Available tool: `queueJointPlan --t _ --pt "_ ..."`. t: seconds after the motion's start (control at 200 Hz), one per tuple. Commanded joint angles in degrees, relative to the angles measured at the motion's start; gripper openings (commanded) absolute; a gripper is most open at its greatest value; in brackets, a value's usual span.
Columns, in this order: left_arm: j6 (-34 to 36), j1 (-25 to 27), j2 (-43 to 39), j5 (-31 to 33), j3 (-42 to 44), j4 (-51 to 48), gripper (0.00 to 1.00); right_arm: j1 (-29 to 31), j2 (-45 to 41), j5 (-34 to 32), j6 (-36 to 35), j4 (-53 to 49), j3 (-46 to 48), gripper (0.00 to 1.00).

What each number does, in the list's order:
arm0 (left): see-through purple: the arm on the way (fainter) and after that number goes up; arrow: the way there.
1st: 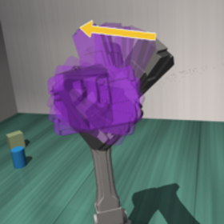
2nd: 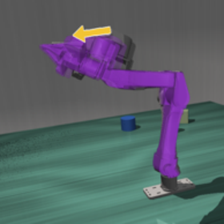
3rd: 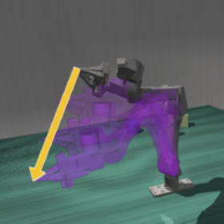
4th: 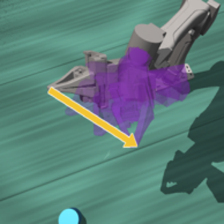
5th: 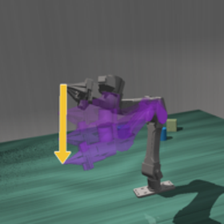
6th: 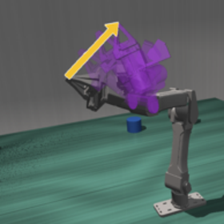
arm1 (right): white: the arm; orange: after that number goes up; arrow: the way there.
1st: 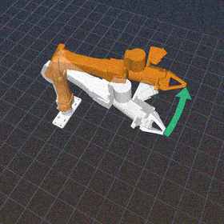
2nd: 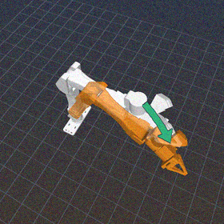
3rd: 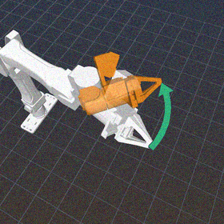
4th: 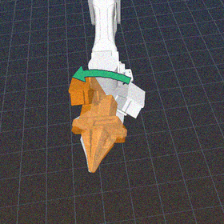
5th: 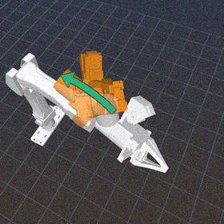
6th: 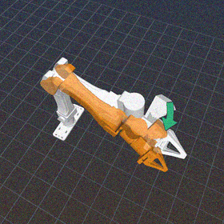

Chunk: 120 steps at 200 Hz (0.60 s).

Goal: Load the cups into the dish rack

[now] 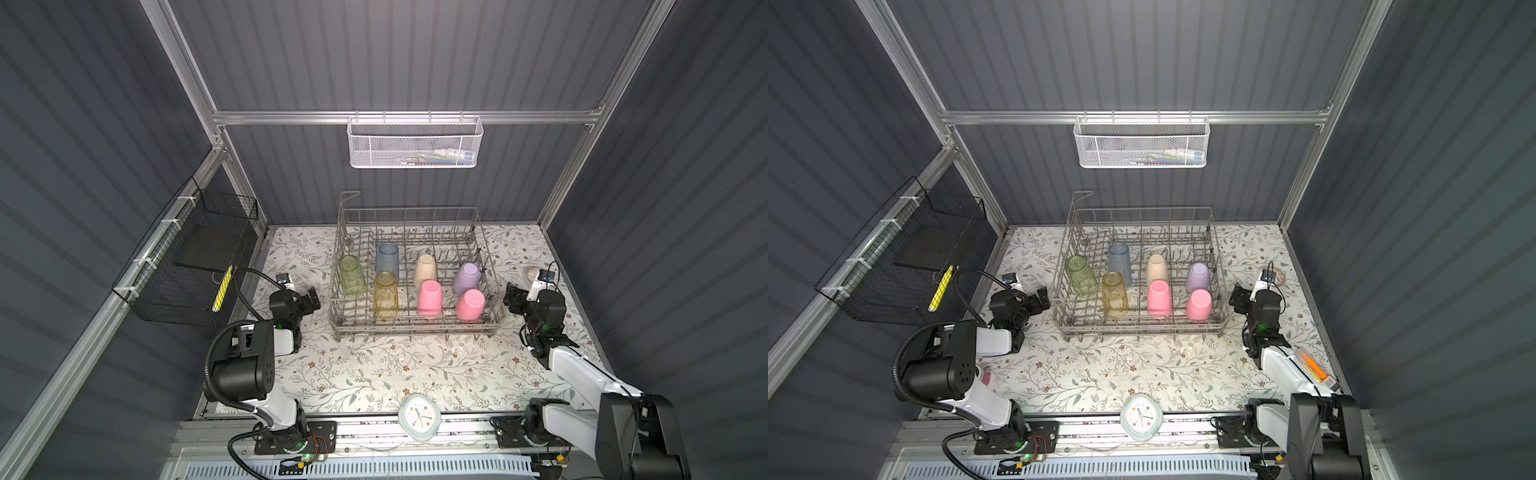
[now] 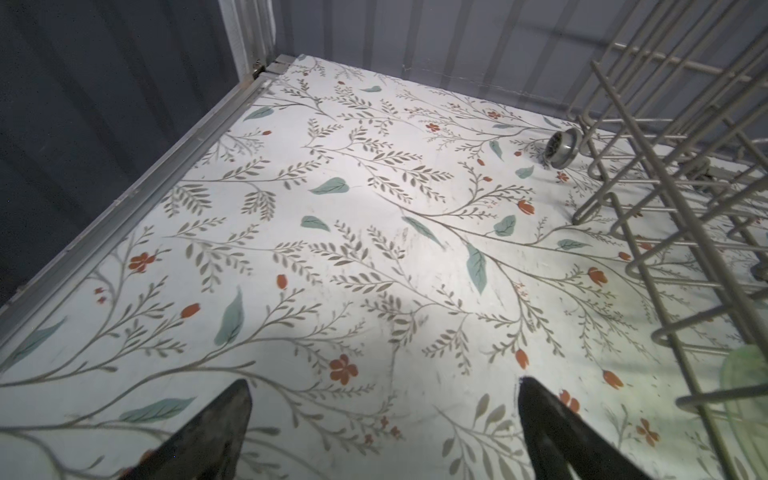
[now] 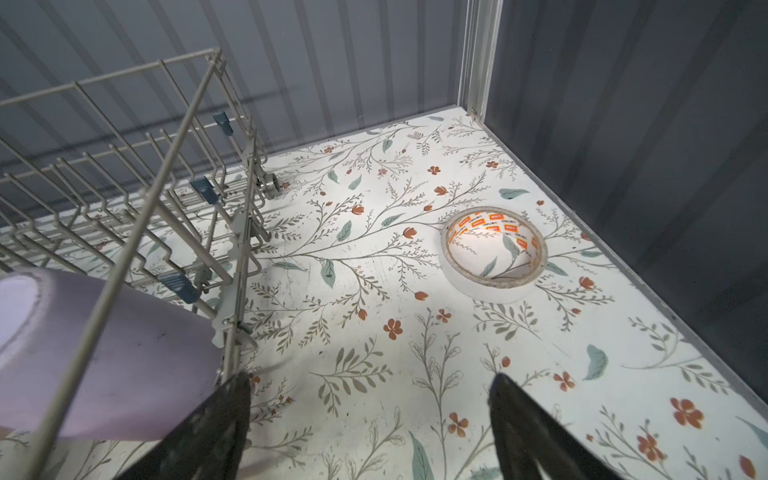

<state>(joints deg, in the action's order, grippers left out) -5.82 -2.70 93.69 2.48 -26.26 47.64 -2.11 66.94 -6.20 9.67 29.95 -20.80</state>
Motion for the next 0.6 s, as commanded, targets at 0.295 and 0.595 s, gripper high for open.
queueJointPlan --t 0.295,0.595 --pt "5.9 5.1 4.5 5.8 -1.2 3.4 1.0 -0.1 6.7 -0.3 -4.1 13.3 0.9 0.9" --pt "5.9 5.1 4.5 5.8 -1.2 3.5 1.0 -0.2 14.4 0.1 -6.0 23.0 1.7 0.9"
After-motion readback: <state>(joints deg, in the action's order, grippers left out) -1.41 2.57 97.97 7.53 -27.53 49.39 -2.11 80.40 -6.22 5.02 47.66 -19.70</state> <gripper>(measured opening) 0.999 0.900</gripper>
